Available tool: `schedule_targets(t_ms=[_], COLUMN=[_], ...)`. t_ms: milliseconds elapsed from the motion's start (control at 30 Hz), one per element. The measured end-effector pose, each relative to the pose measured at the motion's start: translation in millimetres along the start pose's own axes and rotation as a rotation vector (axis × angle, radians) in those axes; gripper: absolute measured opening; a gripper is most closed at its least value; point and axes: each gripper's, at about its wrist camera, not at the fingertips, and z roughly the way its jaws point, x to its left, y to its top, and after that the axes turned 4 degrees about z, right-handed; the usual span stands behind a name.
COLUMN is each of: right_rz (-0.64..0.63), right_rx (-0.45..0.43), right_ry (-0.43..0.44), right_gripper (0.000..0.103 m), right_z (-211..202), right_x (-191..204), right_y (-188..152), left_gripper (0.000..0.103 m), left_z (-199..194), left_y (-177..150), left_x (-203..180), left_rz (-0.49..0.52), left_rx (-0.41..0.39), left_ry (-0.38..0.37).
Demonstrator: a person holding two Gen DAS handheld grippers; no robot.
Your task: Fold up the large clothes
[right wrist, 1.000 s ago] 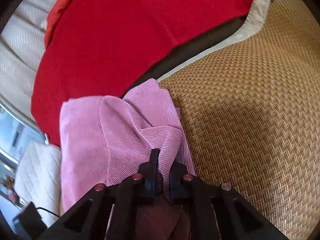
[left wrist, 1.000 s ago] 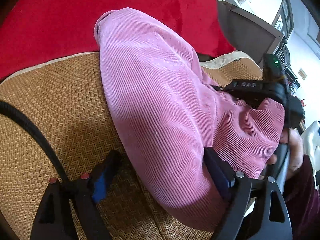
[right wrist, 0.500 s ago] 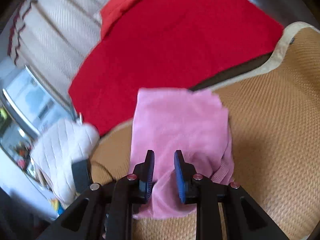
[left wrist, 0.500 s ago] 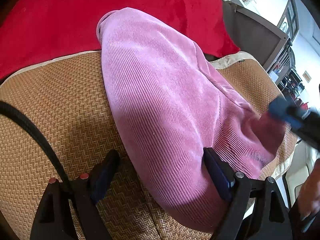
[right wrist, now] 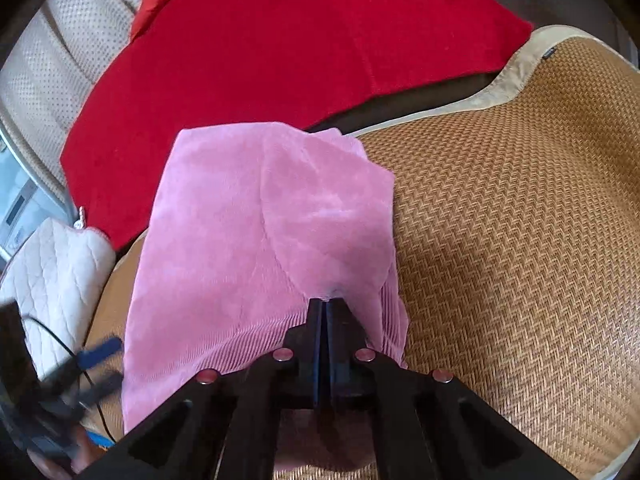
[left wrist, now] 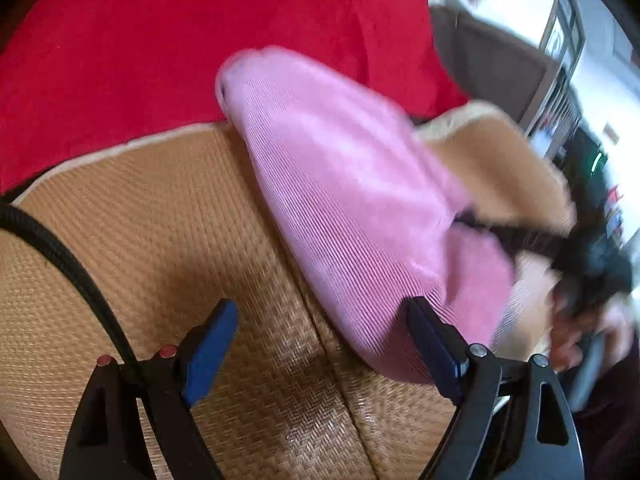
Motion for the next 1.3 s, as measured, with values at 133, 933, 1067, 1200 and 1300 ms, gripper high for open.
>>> schedule_targets(t_ms=[133,933,1067,1200,1300], right_rz=[0.006,0.206,0.125,0.021,-0.062], right_rx=[0.064,0.122,0.093,0.128,0.215], right_ry=[0.014,0.253,0.262,0.226,0.171], right_gripper=[0.004,0.011,0.011,0.011,0.011], right_z=[-16,73,17,-17,-20], right_x=[-2,30,31,34,33], right_y=[22,132,108,73,37], left_gripper=[0.089,0.091,0.091,0.091,0.091], left_z=[4,1,-6,-15,-15], left_y=[6,13,14,18,17], left_x=[13,31,42,57,63], left_rz=[-0.043,-0.038,-0.066,-0.114,-0.146], left_rx=[0.033,0.016,0.014,-0.019,-0.018], left_ry=[-0.048,-0.083,-0.111,-0.125,-0.144])
